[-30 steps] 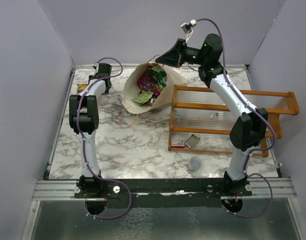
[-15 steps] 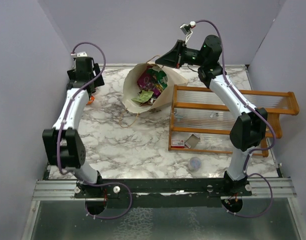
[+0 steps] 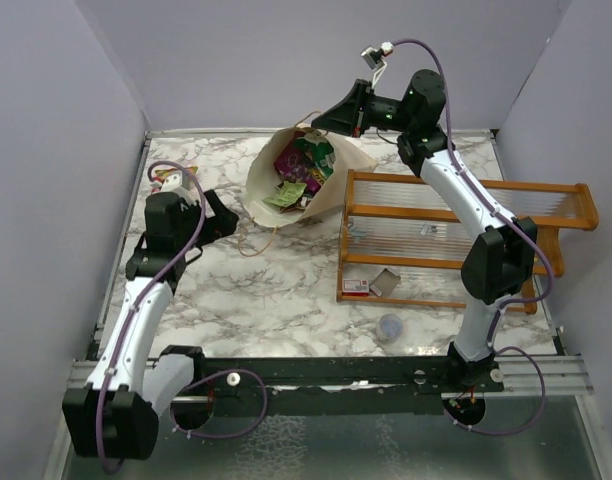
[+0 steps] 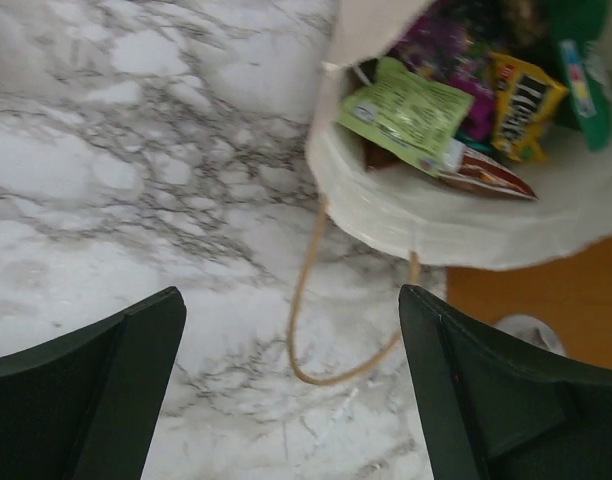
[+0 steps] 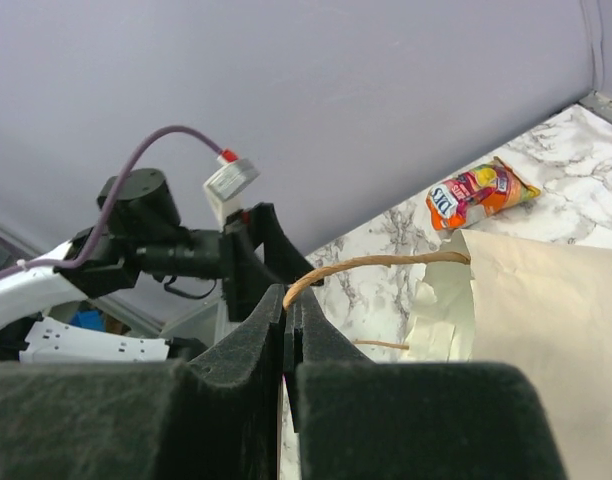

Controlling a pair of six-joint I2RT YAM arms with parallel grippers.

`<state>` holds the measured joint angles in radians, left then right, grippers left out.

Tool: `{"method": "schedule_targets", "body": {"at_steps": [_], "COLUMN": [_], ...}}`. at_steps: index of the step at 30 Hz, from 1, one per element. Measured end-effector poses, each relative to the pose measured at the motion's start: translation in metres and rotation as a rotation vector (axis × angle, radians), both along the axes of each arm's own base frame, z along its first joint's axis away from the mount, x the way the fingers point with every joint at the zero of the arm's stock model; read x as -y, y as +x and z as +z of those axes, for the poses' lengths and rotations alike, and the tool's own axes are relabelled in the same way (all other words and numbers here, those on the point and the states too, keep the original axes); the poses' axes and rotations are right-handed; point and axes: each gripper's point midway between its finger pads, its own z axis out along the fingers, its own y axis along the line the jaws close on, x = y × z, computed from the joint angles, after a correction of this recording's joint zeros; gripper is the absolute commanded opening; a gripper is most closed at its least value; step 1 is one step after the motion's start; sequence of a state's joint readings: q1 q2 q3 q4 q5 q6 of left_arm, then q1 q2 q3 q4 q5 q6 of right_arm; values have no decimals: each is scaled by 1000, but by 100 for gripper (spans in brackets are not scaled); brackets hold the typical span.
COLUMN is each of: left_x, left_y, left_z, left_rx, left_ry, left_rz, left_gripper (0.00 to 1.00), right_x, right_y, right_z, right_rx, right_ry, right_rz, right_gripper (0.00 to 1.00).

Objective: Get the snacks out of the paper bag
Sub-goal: Take out the snack from the paper bag.

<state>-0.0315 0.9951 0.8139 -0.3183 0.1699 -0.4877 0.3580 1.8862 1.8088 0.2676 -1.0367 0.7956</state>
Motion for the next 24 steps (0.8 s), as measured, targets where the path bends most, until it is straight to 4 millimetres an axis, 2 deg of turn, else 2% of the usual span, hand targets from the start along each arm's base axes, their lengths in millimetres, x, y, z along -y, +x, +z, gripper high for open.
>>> {"method": "schedule_targets", "body": {"at_steps": [3, 6, 10, 12, 15, 24], "left_x": [31, 67, 114, 129, 144, 158], "left_y": [-18, -30, -35, -23, 0, 43], "left_z": [17, 37, 44, 46, 49, 25], "left_rx": [70, 151, 151, 132, 91, -126], "left_ry": [-52, -64, -2, 26, 26, -173], "left_rz": [-89, -199, -336, -356, -334, -33], "left_gripper": [88, 82, 78, 72, 70, 64], "right_x": [0, 0, 0, 0, 0, 1], "right_y": [0, 1, 1, 1, 0, -3], "right_z": [-1, -2, -3, -3, -3, 1], "right_rx": [1, 2, -1, -3, -7, 1], "right_ry": [-4, -7, -9, -10, -12, -9], "right_rz": [-1, -2, -2, -2, -2, -4], "right_gripper": [1, 1, 1, 1, 1, 1]}}
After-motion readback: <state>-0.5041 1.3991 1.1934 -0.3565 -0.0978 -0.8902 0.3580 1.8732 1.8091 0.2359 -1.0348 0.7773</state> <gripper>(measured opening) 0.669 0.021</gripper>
